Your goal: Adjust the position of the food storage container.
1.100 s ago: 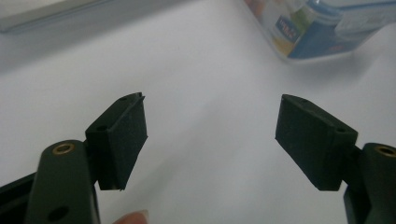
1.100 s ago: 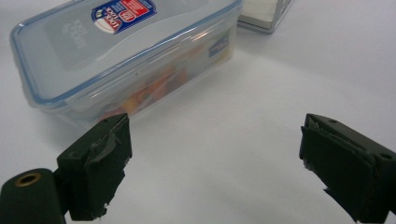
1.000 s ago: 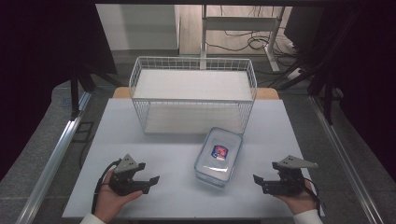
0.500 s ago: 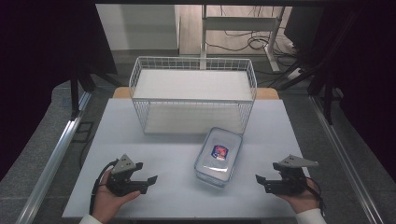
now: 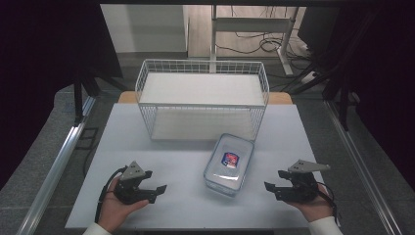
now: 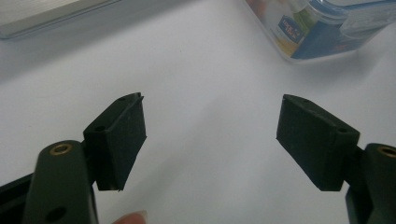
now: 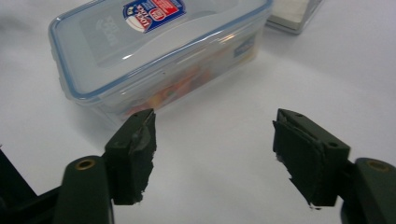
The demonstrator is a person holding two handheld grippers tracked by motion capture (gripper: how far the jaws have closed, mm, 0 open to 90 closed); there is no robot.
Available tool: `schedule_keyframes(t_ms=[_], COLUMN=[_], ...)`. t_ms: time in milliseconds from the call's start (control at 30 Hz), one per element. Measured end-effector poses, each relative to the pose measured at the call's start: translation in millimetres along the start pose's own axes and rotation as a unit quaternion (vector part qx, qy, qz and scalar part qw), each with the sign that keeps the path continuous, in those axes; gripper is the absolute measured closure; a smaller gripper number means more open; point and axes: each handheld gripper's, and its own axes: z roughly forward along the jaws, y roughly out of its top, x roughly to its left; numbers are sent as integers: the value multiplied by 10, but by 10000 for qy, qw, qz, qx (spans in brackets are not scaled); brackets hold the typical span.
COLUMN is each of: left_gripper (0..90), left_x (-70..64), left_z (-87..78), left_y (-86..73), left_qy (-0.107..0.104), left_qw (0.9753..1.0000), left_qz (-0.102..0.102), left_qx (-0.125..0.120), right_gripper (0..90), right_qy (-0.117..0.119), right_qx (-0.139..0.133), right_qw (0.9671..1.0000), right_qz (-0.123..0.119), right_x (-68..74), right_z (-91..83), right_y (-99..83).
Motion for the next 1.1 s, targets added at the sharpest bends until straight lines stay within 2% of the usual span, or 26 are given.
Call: schedule_keyframes(t_ms=[300, 467, 533, 567, 633, 667, 733, 833, 967, 1100], left_gripper=[240, 240, 240, 240, 240, 240, 240, 240, 240, 240], left_x=[-14, -28, -27, -20, -18, -18, -17, -19, -28, -32], left_z=[-5, -17, -13, -5, 2, 2, 4, 4, -11, -4], left_y=[-6, -4, -5, -5, -7, -7, -8, -8, -10, -10], left_qy=[-9, -25, -29, -34, -41, -41, -47, -48, -71, -78], left_qw=[10000, 10000, 10000, 10000, 10000, 10000, 10000, 10000, 10000, 10000], left_qz=[-1, 5, 9, 8, -16, -16, -12, -9, 1, 2], left_qx=[7, -12, -13, 6, 15, 15, 24, 28, 18, 33], right_gripper=[366, 451, 522, 591, 683, 683, 771, 854, 884, 886], right_qy=[203, 326, 472, 548, 575, 575, 607, 647, 578, 594], right_qx=[168, 378, 473, 616, 787, 787, 898, 1017, 1244, 1319], right_qw=[9993, 9979, 9966, 9951, 9931, 9931, 9913, 9888, 9840, 9818], right_qz=[-263, -406, -474, -539, -647, -647, -749, -880, -1135, -1231], right_x=[154, 251, 267, 289, 308, 308, 326, 365, 450, 498], right_z=[83, 164, 209, 266, 327, 327, 377, 461, 571, 629], right_y=[127, 162, 164, 163, 166, 166, 174, 186, 154, 151])
